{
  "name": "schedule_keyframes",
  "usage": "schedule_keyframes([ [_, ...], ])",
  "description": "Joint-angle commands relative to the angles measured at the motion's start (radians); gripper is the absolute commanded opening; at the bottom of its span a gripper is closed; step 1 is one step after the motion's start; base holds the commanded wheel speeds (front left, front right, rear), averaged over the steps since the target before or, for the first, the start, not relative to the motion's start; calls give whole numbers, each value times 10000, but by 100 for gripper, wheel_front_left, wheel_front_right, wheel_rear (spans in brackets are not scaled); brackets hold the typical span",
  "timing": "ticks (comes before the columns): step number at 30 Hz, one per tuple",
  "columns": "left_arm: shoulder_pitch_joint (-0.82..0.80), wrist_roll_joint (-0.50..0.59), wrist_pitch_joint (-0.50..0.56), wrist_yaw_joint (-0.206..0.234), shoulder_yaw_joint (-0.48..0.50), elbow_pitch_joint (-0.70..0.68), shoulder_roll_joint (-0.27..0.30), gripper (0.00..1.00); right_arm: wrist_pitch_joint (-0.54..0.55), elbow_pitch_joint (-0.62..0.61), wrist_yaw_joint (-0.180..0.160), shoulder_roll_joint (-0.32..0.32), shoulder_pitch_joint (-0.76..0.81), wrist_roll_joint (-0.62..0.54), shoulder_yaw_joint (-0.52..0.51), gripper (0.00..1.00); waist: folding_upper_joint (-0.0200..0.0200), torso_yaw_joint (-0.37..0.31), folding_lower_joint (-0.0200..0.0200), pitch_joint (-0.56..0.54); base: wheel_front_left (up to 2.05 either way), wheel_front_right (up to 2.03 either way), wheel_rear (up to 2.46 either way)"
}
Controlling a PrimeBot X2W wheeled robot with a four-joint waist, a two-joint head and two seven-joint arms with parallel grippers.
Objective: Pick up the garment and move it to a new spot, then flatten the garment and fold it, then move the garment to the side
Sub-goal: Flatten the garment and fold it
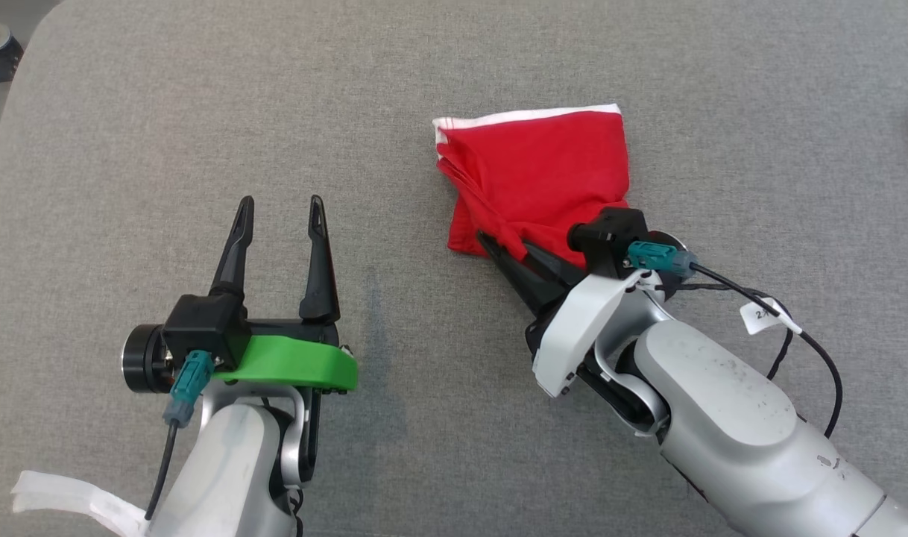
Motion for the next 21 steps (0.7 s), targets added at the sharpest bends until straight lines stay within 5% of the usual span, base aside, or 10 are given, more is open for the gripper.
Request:
schedule_keyframes([
  [1,-72,-34,-57,10,24,34,-10,100,-190,224,-12,-1,-205,73,92,0,0,79,0,88,0,0,0],
  [2,-89,-26,-67,20,21,38,-15,100,-263,367,-12,23,-242,65,157,28,0,91,0,111,0,0,0],
  [3,-106,-17,-75,36,22,47,-21,100,-424,502,-12,63,-267,83,178,96,0,95,0,132,0,0,0],
  [12,-15,70,-92,118,127,77,185,100,-2134,-129,-12,-277,-226,-331,-318,100,0,-311,0,74,0,0,0],
  [21,433,119,53,308,337,30,686,100,-2241,-1602,-10,-880,1960,-1377,-4125,100,0,-1171,0,-559,0,0,0],
])
